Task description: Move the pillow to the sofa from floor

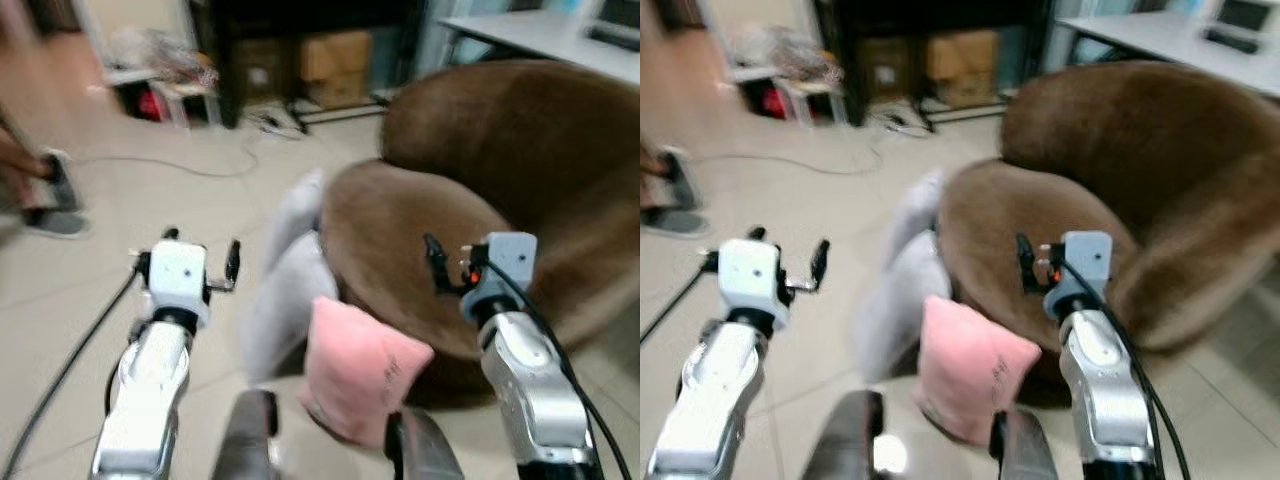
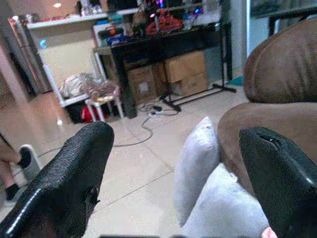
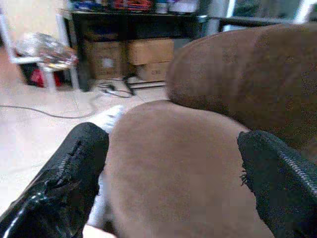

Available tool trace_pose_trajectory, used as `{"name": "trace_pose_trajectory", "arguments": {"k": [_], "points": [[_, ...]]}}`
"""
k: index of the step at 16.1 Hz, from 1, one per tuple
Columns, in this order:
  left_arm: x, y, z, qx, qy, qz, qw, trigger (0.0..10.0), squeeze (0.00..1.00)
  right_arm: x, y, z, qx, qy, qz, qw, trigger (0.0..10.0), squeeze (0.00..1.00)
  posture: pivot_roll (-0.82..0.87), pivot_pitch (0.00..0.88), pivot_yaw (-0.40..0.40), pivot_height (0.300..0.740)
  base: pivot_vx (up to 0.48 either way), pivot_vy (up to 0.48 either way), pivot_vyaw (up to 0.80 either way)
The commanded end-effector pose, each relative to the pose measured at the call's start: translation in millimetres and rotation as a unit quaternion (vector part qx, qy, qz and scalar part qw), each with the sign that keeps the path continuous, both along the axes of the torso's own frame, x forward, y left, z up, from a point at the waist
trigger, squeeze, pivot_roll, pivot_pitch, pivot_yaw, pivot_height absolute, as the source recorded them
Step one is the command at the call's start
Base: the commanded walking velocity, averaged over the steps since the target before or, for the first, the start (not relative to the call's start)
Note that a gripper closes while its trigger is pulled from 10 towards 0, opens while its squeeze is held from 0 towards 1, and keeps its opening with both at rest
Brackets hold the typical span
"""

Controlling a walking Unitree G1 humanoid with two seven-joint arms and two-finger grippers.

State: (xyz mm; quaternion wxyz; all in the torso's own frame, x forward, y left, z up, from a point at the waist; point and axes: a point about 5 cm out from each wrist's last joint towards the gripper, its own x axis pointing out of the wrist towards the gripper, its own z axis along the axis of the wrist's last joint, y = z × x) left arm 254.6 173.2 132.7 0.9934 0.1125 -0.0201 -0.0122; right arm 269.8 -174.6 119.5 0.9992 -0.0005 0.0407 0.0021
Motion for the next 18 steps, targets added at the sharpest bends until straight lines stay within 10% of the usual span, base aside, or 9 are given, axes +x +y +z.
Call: {"name": "trace_pose_trajectory", "arguments": {"k": [1,18], "points": [[-1.6,-2.1,1.0,0.000,-0.005,-0.003,1.000,10.0,0.00,0.8,-2.8,3.5,-0.003,-0.005,-0.005,1.000,10.0,0.00,-0.02,0.000,0.014,0.616,0.000,0.000,0.00],[-2.0,-0.2,0.2,-0.009,-0.009,-0.011,1.000,10.0,0.00,1.6,-2.1,2.3,-0.011,-0.004,-0.004,1.000,10.0,0.00,-0.02,0.000,0.013,0.616,0.249,0.000,0.00]]}}
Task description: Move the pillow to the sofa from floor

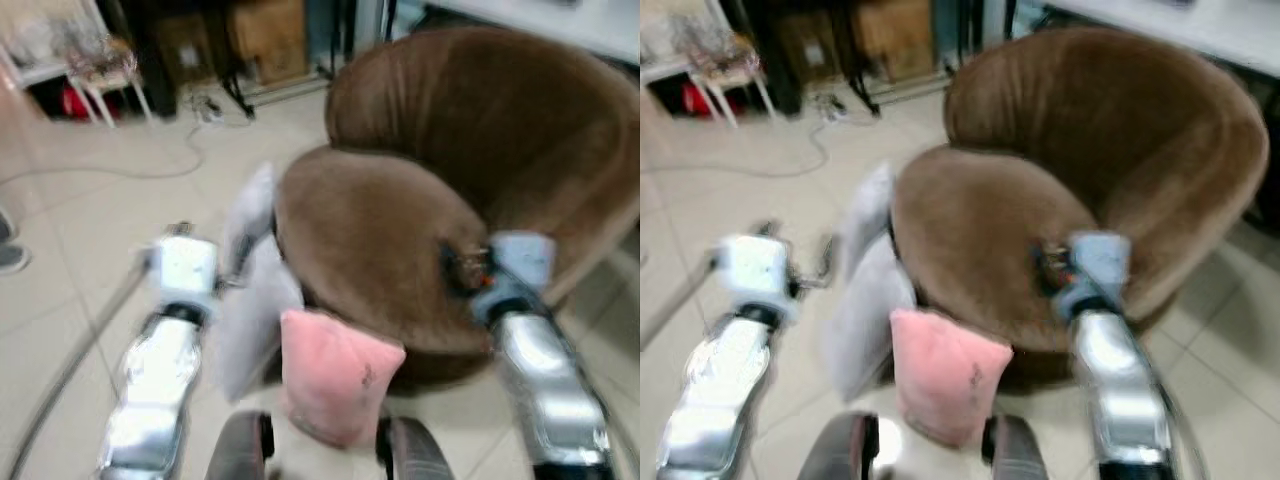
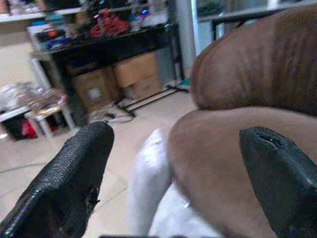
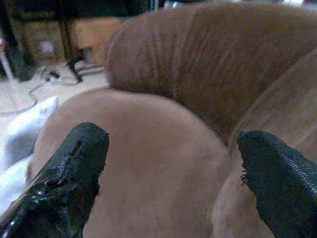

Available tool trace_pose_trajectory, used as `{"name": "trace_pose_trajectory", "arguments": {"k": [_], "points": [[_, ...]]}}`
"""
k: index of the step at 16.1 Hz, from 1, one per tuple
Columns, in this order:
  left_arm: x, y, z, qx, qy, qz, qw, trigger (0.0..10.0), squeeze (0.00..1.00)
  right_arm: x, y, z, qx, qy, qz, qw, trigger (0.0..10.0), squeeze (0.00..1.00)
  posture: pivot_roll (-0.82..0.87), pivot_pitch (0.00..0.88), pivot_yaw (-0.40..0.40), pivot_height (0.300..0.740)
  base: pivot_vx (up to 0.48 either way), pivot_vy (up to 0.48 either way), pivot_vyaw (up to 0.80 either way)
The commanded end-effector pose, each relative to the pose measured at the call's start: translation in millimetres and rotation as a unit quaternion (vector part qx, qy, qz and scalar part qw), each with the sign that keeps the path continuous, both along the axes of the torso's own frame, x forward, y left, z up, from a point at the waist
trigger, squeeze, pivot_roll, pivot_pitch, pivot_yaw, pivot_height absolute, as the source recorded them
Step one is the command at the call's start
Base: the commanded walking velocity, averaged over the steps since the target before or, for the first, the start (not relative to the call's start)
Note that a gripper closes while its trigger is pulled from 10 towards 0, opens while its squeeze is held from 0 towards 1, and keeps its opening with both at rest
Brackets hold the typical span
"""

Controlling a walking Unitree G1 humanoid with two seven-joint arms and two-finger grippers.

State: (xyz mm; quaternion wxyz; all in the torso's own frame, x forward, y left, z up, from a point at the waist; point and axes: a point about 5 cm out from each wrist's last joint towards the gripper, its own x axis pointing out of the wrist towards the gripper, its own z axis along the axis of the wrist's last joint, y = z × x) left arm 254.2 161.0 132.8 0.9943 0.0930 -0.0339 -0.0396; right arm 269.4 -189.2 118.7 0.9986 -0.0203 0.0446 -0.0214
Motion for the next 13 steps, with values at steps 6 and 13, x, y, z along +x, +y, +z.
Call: {"name": "trace_pose_trajectory", "arguments": {"k": [6,13], "points": [[-1.0,11.7,-1.9,0.016,0.006,0.021,1.000,10.0,0.00,2.4,11.9,2.9,0.005,-0.007,0.018,1.000,10.0,0.00,-0.02,0.000,0.013,0.616,0.255,0.000,0.00],[-1.8,10.8,-3.7,0.022,0.006,0.018,1.000,10.0,0.00,2.8,13.5,0.7,0.006,-0.002,0.031,0.999,10.0,0.00,-0.02,0.000,0.012,0.611,0.000,0.000,0.00]]}}
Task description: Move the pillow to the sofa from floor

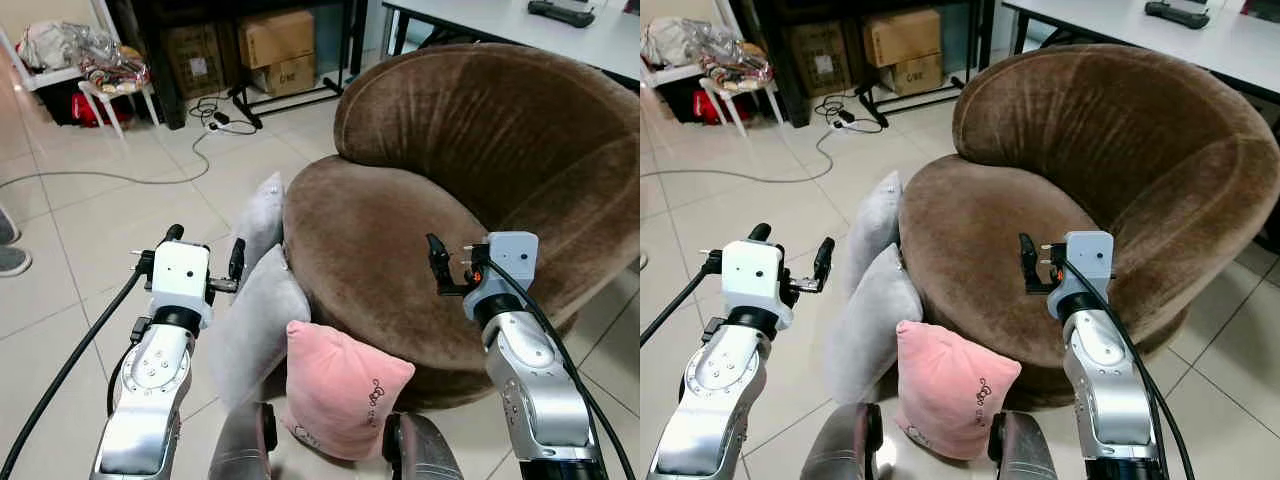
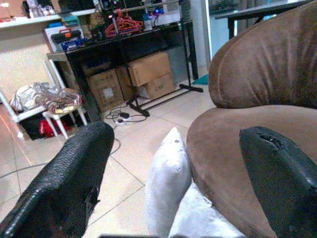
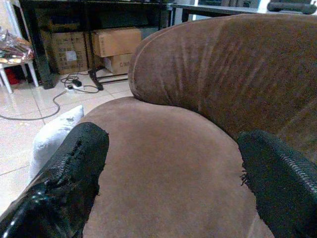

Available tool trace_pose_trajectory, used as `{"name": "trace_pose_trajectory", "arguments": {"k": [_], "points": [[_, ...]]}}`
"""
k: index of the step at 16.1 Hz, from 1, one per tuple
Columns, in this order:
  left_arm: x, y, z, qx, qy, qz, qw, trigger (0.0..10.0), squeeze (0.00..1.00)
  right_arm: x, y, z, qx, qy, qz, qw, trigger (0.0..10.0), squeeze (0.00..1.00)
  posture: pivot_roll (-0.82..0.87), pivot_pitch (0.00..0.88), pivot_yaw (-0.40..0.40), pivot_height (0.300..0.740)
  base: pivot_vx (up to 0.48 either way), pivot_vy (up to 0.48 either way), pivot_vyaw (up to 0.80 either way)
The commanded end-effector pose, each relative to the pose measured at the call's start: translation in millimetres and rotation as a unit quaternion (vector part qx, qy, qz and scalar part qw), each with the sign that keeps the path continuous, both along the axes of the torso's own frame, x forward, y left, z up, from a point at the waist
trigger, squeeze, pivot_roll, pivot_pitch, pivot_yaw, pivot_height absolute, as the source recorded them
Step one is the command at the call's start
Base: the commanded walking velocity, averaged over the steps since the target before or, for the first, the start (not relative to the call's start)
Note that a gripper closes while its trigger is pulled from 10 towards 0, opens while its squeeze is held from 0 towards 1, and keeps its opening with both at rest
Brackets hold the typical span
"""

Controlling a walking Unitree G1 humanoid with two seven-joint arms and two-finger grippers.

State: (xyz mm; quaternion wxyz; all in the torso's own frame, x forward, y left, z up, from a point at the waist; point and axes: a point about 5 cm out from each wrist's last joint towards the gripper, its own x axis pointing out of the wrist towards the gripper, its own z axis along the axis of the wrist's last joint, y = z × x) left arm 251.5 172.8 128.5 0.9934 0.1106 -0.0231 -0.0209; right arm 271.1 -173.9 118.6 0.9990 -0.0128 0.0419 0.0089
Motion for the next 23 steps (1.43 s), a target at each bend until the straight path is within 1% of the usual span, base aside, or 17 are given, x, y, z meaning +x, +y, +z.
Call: {"name": "trace_pose_trajectory", "arguments": {"k": [1,6,9,13,16,18,19,20,21,22,23], "points": [[0.8,-0.7,0.6,0.005,-0.003,-0.002,1.000,10.0,0.00,1.2,-0.9,0.7,0.001,0.001,0.005,1.000,10.0,0.00,-0.02,0.000,0.009,0.601,0.000,0.000,0.00],[0.2,-0.4,0.4,0.005,-0.003,0.001,1.000,10.0,0.00,1.8,1.4,-0.1,0.004,0.001,0.013,1.000,10.0,0.00,-0.01,0.000,0.005,0.556,0.000,0.000,0.00],[0.0,-0.6,0.5,0.005,-0.003,-0.001,1.000,10.0,0.00,-0.4,1.9,-2.3,0.001,0.007,0.012,1.000,10.0,0.00,-0.02,0.000,0.007,0.521,0.000,0.000,0.00],[1.2,0.5,-1.0,0.011,0.002,0.011,1.000,10.0,0.00,-1.5,0.6,-3.8,0.003,0.011,0.005,1.000,10.0,0.00,-0.02,0.000,0.013,0.521,0.000,0.000,0.00],[1.3,-0.7,0.9,0.004,-0.002,0.002,1.000,10.0,0.00,-0.6,-1.7,-2.8,0.002,0.010,-0.001,1.000,10.0,0.00,-0.02,0.000,0.010,0.521,0.000,0.000,0.00],[1.3,-1.1,1.2,0.002,-0.002,0.000,1.000,10.0,0.00,-0.2,-2.1,-2.2,-0.001,0.009,-0.001,1.000,10.0,0.00,-0.02,0.000,0.010,0.521,0.276,0.000,0.00],[1.5,-1.3,1.4,0.001,-0.003,0.000,1.000,10.0,0.00,0.9,-2.0,-1.6,-0.021,0.009,-0.002,1.000,10.0,0.00,-0.02,0.000,0.009,0.521,0.322,0.000,0.00],[1.6,-1.3,1.4,0.001,-0.003,0.000,1.000,10.0,0.00,1.3,-2.1,-1.5,-0.030,0.009,-0.004,0.999,10.0,0.00,-0.02,0.000,0.009,0.521,0.322,0.000,0.00],[2.1,-1.2,1.6,0.001,-0.004,0.001,1.000,10.0,0.00,1.9,-3.1,-1.6,-0.038,0.010,-0.010,0.999,10.0,0.00,-0.02,0.000,0.009,0.521,0.322,0.000,0.80],[2.1,-1.1,1.7,0.001,-0.004,0.001,1.000,10.0,0.00,2.0,-3.4,-1.7,-0.037,0.010,-0.012,0.999,10.0,0.00,-0.02,0.000,0.009,0.521,0.322,0.000,0.80],[2.4,-1.1,1.7,0.001,-0.004,0.001,1.000,10.0,0.00,2.0,-4.8,-2.2,-0.022,0.010,-0.019,1.000,10.0,0.00,-0.02,0.000,0.009,0.521,0.304,0.000,0.00]]}}
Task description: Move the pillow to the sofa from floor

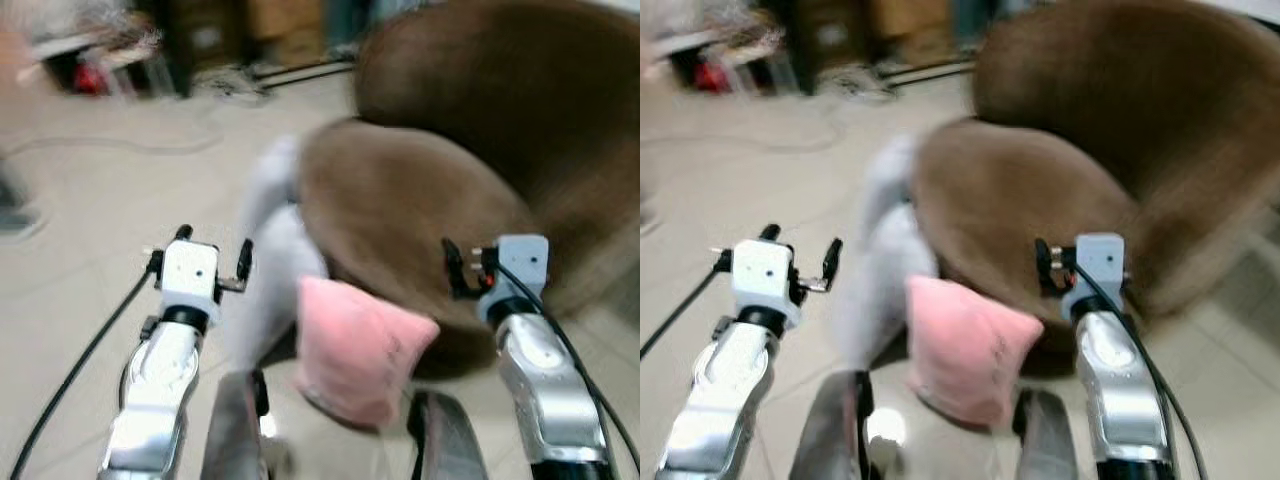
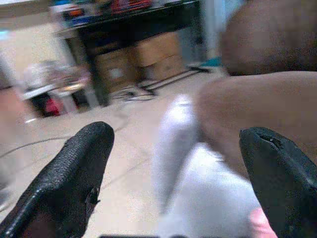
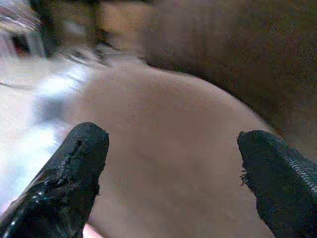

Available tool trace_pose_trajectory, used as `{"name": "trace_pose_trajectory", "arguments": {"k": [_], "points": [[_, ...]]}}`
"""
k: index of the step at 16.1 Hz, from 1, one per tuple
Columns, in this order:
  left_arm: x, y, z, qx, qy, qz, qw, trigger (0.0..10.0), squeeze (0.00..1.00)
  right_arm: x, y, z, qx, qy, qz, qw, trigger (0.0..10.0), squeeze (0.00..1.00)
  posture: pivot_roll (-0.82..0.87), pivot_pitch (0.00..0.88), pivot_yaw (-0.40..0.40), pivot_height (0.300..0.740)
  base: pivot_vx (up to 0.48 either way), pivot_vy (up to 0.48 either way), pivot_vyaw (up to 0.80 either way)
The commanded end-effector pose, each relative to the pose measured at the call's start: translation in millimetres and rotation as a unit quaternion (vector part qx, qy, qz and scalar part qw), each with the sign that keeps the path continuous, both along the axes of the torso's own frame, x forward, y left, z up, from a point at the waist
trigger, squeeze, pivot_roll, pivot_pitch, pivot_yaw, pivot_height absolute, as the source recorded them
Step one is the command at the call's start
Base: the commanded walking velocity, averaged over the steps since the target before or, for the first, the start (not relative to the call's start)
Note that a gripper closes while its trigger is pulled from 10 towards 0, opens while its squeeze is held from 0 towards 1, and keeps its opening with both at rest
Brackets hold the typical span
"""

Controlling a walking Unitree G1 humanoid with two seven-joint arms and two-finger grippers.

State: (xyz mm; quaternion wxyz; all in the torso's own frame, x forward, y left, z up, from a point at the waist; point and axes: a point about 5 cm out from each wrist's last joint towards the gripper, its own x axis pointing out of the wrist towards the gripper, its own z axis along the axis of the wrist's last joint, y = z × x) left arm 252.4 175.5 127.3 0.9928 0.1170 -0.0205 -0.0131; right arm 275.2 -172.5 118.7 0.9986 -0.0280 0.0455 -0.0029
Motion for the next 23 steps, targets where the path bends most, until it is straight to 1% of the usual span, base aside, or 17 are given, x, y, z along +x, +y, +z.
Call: {"name": "trace_pose_trajectory", "arguments": {"k": [1,4,7,8,10,11,12,13,14,15,16,17,18,19,20,22,23], "points": [[1.7,-3.6,3,-0.005,-0.006,-0.007,1.000,10.0,0.00,-2.1,-7.3,-2,0.002,0.006,-0.012,1.000,10.0,0.00,-0.02,0.000,0.009,0.521,0.285,0.000,0.00],[1.7,-3.5,3,-0.004,-0.005,-0.006,1.000,10.0,0.00,-1.6,-8.0,-2,-0.003,0.005,-0.012,1.000,10.0,0.00,-0.02,0.000,0.009,0.521,0.260,0.000,0.00],[1.7,-3.8,1,0.000,-0.002,-0.004,1.000,10.0,0.00,1.0,-9.1,-2,-0.004,0.010,-0.006,1.000,10.0,0.00,-0.01,0.000,0.001,0.521,0.000,0.000,0.00],[1.0,-3.5,2,0.000,-0.002,-0.005,1.000,10.0,0.00,2.8,-8.5,-4,0.003,0.019,0.007,1.000,10.0,0.00,-0.01,0.000,0.001,0.521,0.000,0.000,0.00],[-2.6,-4.1,-3,0.009,0.011,-0.028,1.000,10.0,0.00,8.8,-8.7,-8,-0.008,0.038,0.029,0.999,10.0,0.00,-0.01,0.000,-0.002,0.521,0.000,0.000,0.00],[-7.0,-5.8,-7,0.011,0.026,-0.054,0.998,10.0,0.00,13.3,-8.8,-11,-0.012,0.049,0.034,0.998,10.0,0.00,-0.01,0.000,0.000,0.521,0.000,0.000,0.00],[-9.1,-6.8,-8,0.013,0.030,-0.065,0.997,10.0,0.00,15.6,-7.9,-13,-0.011,0.053,0.041,0.998,10.0,0.00,0.00,0.000,0.004,0.521,0.000,0.000,0.00],[-10.2,-7.2,-11,0.023,0.036,-0.076,0.996,10.0,0.00,21.7,-7.1,-20,-0.016,0.070,0.047,0.996,10.0,0.00,0.00,0.000,-0.005,0.521,0.000,0.000,0.00],[-11.7,-7.2,-11,0.029,0.036,-0.080,0.996,10.0,0.00,22.8,-7.4,-25,-0.024,0.084,0.046,0.995,10.0,0.00,0.00,0.000,-0.005,0.521,0.000,0.000,0.00],[-13.9,-6.1,-10,0.035,0.035,-0.081,0.996,10.0,0.00,23.4,-6.6,-31,-0.014,0.096,0.052,0.994,10.0,0.00,0.00,0.000,-0.015,0.521,0.000,0.000,0.00],[-14.2,-4.5,-11,0.039,0.036,-0.081,0.995,10.0,0.00,26.4,-6.3,-35,-0.012,0.102,0.055,0.993,10.0,0.09,0.00,0.000,-0.023,0.521,0.000,0.000,0.00],[-15.8,-2.6,-14,0.047,0.039,-0.085,0.995,10.0,0.00,30.5,-6.8,-43,-0.011,0.108,0.059,0.992,10.0,1.00,0.00,0.000,-0.032,0.521,0.000,0.000,0.00],[-18.4,-2.8,-17,0.048,0.046,-0.100,0.993,10.0,0.00,34.2,-6.0,-51,0.010,0.118,0.077,0.990,10.0,1.00,0.01,0.000,-0.041,0.521,0.000,0.000,0.00],[-25.6,-3.3,-16,0.046,0.049,-0.114,0.991,10.0,0.00,33.5,-7.8,-56,0.017,0.126,0.081,0.989,10.0,1.00,0.02,0.000,-0.049,0.521,0.000,0.000,0.00],[-29.5,-3.8,-15,0.043,0.052,-0.122,0.990,10.0,0.00,32.5,-8.4,-58,0.022,0.128,0.082,0.988,10.0,1.00,0.02,0.000,-0.048,0.521,0.000,0.000,0.00],[-40.5,-7.3,-18,0.044,0.075,-0.169,0.982,10.0,0.00,30.7,-11.7,-74,0.027,0.172,0.072,0.982,10.0,1.00,0.03,0.030,-0.047,0.521,0.000,0.000,0.00],[-48.6,-9.2,-21,0.050,0.090,-0.202,0.974,10.0,0.00,28.7,-12.7,-86,0.020,0.196,0.071,0.978,10.0,1.00,0.04,0.045,-0.044,0.521,0.000,0.000,0.00]]}}
